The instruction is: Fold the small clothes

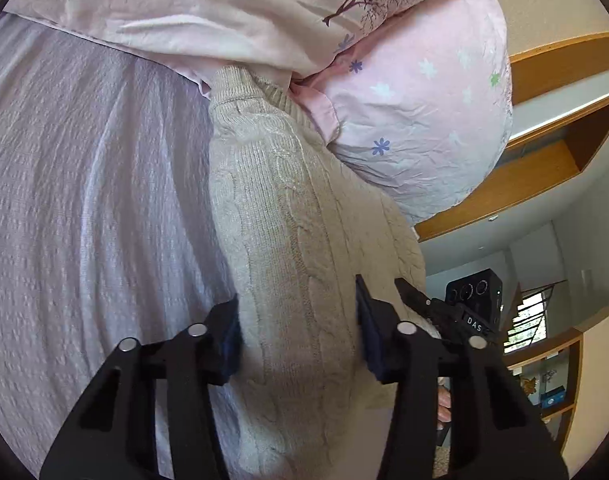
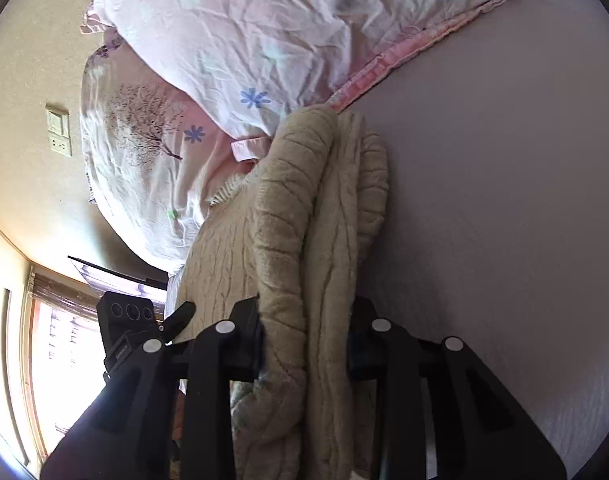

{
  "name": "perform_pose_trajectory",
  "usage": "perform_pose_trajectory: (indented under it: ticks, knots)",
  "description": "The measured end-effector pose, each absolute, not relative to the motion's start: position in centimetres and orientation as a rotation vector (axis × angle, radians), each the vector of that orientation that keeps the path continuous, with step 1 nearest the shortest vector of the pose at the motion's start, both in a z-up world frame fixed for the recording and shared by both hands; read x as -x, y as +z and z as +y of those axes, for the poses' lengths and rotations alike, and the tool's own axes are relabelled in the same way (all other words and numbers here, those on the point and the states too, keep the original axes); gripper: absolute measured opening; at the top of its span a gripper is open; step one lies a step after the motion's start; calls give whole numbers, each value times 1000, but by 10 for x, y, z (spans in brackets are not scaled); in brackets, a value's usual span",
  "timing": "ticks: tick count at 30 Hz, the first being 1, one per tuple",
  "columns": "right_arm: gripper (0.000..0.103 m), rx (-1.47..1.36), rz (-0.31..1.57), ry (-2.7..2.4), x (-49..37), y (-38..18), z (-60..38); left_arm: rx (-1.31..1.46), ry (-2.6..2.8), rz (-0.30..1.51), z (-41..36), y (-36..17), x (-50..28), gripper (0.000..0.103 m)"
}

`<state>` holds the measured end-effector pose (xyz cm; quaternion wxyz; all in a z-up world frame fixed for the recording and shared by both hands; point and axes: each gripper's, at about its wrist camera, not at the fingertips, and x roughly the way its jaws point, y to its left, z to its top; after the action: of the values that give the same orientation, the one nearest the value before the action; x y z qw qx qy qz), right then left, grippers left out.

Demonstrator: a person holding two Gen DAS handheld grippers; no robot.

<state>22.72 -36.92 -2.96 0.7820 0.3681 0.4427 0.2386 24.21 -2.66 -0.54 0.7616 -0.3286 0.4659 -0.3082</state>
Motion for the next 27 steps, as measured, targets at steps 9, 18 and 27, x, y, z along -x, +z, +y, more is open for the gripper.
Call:
perform_pose_trajectory:
  ticks: [9, 18, 27]
  knots:
    - [48, -505, 974, 472, -224, -15, -268, 350, -428, 912, 45, 42, -198, 51]
    - [47, -302, 934, 249, -195, 1, -255, 122, -308, 775, 48, 65, -129, 84]
    - [101, -221, 753, 204, -124, 34, -263, 31, -207, 825, 28, 35, -92, 102]
